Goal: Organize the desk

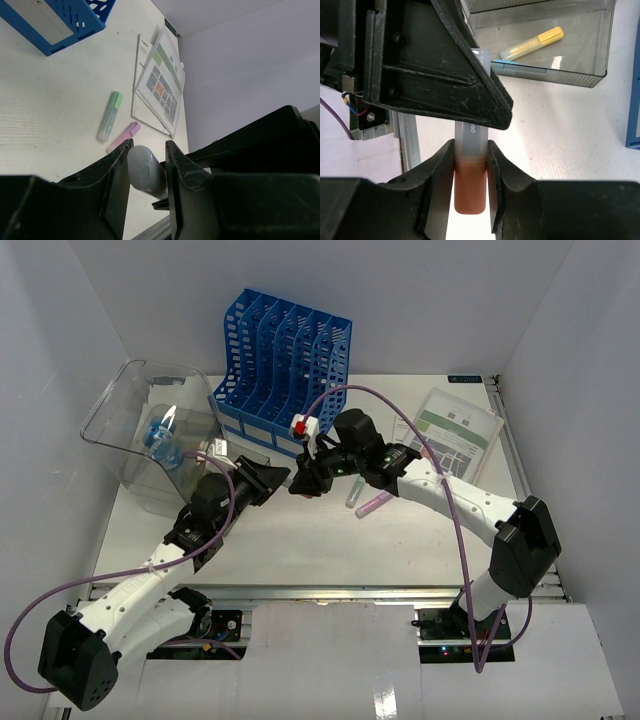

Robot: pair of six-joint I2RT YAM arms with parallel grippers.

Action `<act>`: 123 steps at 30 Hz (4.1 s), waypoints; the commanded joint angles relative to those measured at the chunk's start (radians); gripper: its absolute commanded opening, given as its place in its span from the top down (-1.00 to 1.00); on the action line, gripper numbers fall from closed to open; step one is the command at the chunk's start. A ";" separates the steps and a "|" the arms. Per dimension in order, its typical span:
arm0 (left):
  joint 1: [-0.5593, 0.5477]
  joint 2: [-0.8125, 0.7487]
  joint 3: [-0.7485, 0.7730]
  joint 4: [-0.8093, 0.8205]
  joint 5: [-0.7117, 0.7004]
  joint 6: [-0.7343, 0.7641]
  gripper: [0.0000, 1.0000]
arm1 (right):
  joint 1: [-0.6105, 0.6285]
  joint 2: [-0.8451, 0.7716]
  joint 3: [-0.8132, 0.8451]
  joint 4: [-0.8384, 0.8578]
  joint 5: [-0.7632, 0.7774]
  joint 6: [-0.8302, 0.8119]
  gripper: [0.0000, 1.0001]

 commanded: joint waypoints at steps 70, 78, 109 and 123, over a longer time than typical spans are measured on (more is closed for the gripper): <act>0.253 -0.175 0.117 -0.516 0.389 0.558 -0.91 | -0.255 -0.016 -0.184 -0.654 0.048 -1.610 -0.95; 0.253 -0.384 -0.019 -0.490 0.395 0.432 -0.96 | -0.287 0.060 -0.105 -0.698 0.073 -1.594 -1.00; 0.253 -0.466 -0.148 -0.353 0.568 0.263 -0.96 | -0.350 0.270 -0.032 -0.706 0.143 -1.534 -0.53; 0.253 -0.431 -0.239 -0.236 0.590 0.188 -0.96 | -0.350 0.303 -0.040 -0.624 0.174 -1.419 -0.10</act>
